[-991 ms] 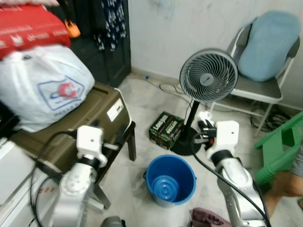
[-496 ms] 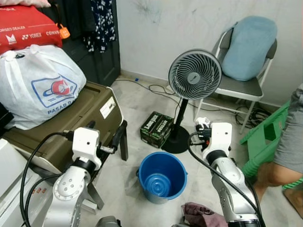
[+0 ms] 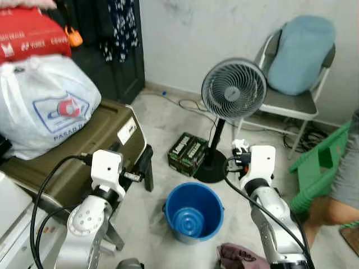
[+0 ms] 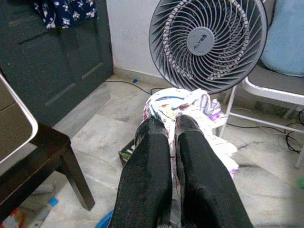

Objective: Clean up the room

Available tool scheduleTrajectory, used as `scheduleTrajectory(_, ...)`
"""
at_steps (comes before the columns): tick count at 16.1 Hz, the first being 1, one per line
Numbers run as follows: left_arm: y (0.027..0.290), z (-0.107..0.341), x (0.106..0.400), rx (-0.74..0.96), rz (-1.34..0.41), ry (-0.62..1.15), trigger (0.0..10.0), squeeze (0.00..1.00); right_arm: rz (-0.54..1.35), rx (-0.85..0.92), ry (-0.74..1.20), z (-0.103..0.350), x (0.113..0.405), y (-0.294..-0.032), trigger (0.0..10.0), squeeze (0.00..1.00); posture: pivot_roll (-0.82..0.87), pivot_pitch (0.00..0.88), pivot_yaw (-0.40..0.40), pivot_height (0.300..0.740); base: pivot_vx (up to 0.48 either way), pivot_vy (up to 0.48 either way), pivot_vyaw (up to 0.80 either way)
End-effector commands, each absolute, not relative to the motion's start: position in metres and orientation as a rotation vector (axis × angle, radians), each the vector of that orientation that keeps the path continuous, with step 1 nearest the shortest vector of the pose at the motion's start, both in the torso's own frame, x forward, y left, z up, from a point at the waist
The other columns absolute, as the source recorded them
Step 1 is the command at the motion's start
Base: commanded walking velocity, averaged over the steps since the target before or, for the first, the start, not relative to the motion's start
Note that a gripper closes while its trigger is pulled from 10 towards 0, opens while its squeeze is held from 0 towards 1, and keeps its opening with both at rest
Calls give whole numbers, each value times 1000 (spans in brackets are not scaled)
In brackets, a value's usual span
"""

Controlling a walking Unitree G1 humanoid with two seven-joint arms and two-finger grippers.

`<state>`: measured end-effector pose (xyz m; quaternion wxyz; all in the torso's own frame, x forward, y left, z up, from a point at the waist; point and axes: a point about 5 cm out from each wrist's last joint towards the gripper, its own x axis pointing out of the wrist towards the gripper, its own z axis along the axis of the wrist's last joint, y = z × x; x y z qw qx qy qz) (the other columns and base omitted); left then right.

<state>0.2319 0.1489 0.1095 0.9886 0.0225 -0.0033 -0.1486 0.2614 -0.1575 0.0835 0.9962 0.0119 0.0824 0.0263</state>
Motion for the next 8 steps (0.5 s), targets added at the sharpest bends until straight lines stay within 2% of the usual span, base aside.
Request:
scheduleTrajectory(1,149,111,233,50,-303,-8,10000,0,44,34,152,87,262,-159,10000,0,-5,0,-34,740,0,0,0)
scheduleTrajectory(2,149,111,233,48,-301,-8,10000,0,46,31,151,87,263,-159,10000,0,-5,0,-37,740,0,0,0)
scheduleTrajectory(8,146,110,232,40,-302,-5,10000,0,57,24,142,89,263,-158,10000,0,-9,0,-41,740,244,0,0)
